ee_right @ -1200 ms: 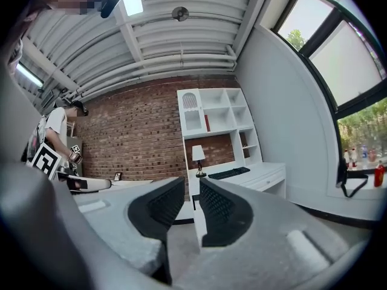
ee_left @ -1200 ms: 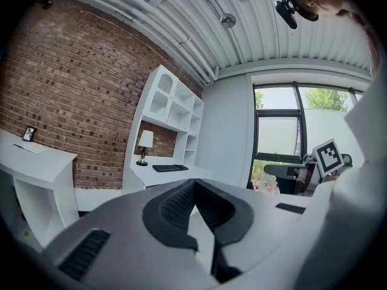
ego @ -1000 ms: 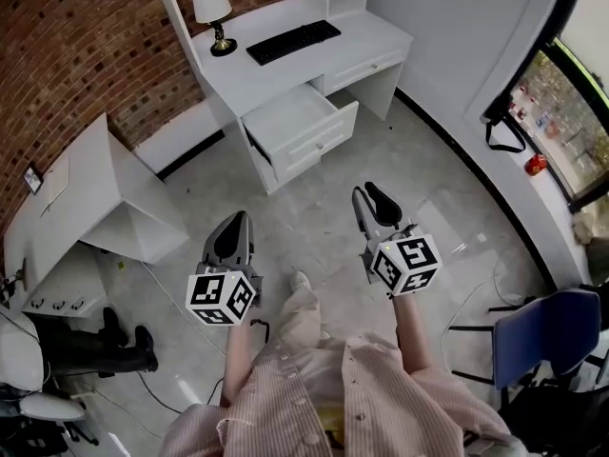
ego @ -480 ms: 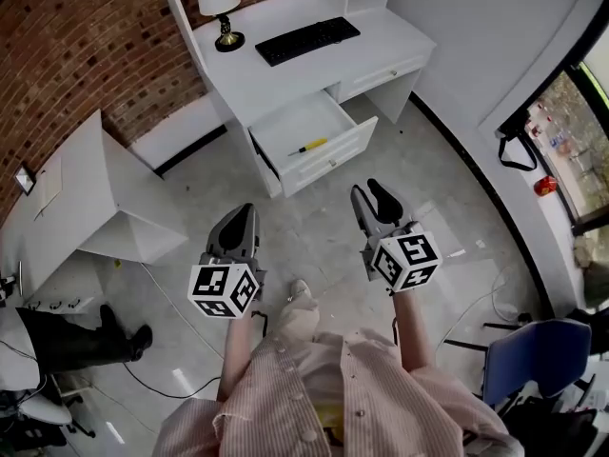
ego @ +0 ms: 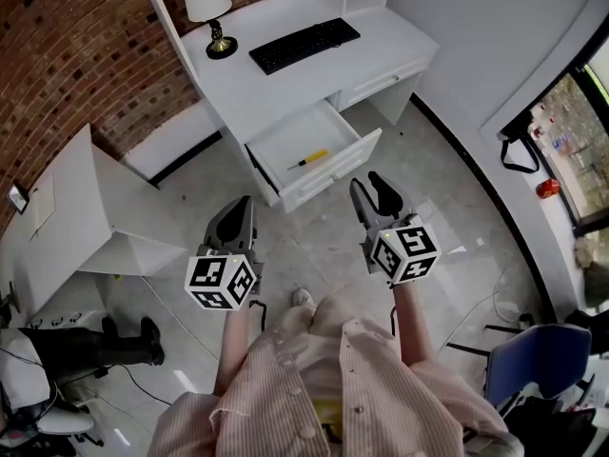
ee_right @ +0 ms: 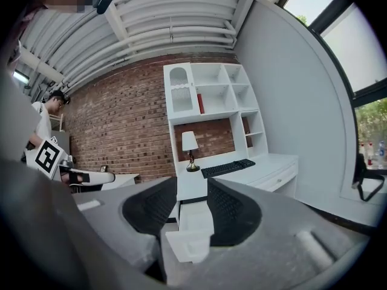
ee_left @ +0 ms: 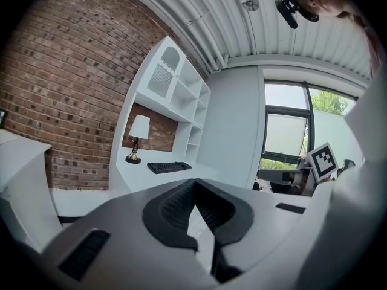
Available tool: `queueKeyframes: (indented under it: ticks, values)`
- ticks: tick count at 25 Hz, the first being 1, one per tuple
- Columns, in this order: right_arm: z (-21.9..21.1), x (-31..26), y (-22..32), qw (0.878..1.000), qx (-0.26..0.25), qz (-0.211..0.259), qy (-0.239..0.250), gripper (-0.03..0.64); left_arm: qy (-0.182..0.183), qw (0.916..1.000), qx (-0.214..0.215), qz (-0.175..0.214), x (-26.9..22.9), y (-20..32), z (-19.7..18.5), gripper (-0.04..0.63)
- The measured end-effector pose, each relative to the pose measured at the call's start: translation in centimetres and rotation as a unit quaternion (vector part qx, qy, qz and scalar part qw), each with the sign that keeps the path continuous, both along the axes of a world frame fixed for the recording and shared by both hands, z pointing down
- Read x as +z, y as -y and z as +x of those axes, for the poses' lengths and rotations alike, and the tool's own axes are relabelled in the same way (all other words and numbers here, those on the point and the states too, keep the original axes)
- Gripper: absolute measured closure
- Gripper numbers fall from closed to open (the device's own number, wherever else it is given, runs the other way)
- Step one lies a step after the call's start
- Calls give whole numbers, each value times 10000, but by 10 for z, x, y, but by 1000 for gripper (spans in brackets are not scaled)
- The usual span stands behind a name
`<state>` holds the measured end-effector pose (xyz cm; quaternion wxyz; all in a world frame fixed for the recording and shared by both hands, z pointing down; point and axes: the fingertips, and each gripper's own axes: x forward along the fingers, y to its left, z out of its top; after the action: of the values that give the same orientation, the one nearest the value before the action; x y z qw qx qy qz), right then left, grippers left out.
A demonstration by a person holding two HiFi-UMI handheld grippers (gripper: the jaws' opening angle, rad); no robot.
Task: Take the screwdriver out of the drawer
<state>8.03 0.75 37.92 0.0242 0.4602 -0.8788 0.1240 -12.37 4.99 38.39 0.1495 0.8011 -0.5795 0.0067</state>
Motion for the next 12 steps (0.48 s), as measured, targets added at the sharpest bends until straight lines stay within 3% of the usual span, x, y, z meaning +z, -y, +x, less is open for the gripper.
queueKeyframes:
  ticks: [12]
  values:
    - [-9, 14, 38, 9997, 24, -228, 21, 477, -60, 9997, 26, -215, 17, 29, -6, 595]
